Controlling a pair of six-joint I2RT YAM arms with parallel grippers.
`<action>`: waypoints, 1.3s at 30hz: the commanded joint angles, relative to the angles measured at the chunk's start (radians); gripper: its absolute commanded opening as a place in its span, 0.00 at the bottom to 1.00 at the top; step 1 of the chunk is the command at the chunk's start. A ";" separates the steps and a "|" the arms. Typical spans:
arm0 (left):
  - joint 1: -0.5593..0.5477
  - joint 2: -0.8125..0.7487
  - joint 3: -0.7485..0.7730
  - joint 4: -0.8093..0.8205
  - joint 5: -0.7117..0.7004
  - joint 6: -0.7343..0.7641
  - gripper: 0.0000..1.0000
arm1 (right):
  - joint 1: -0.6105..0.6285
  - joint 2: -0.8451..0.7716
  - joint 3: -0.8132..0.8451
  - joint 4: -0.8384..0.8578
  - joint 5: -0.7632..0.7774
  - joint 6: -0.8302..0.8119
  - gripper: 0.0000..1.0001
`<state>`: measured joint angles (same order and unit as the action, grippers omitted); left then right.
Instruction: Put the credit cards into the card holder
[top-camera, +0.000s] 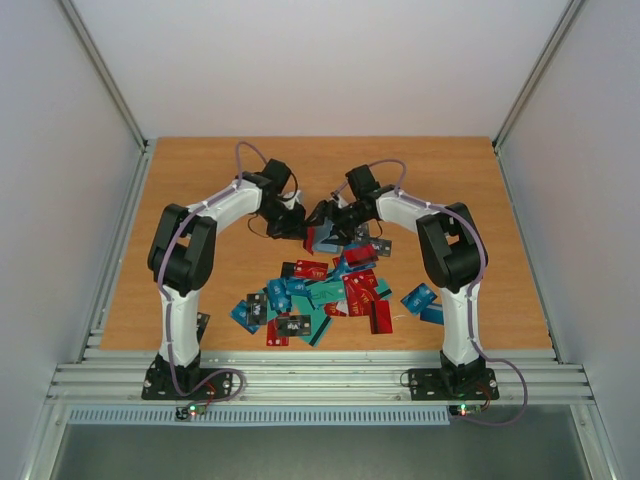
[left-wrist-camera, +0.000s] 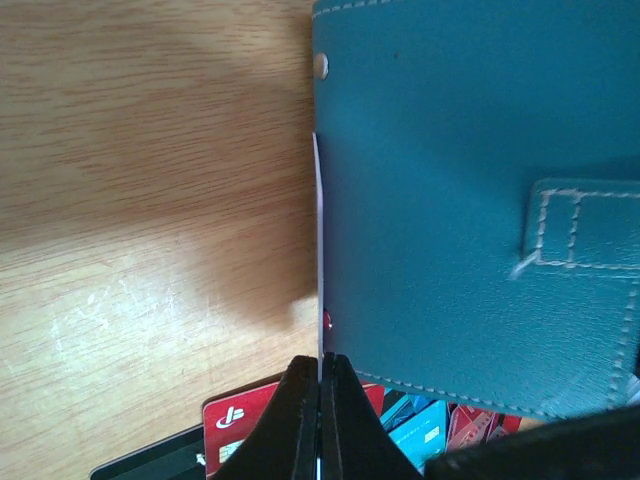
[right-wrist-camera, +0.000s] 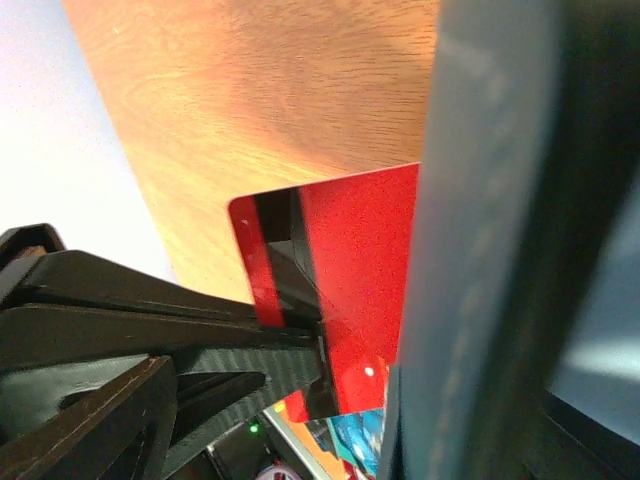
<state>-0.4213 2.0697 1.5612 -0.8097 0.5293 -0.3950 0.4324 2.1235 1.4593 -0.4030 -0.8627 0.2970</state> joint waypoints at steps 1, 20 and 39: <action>-0.009 0.024 -0.013 0.069 0.091 -0.018 0.00 | 0.027 -0.037 0.088 -0.055 -0.009 -0.048 0.79; 0.018 0.016 -0.068 0.064 0.107 -0.003 0.00 | 0.074 0.036 0.287 -0.269 0.105 -0.172 0.79; 0.019 0.062 -0.073 0.081 0.180 -0.011 0.00 | 0.168 0.177 0.548 -0.354 0.093 -0.168 0.78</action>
<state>-0.3515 2.0842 1.4899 -0.7654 0.6201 -0.4278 0.5148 2.2742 1.8938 -0.8219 -0.6941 0.1398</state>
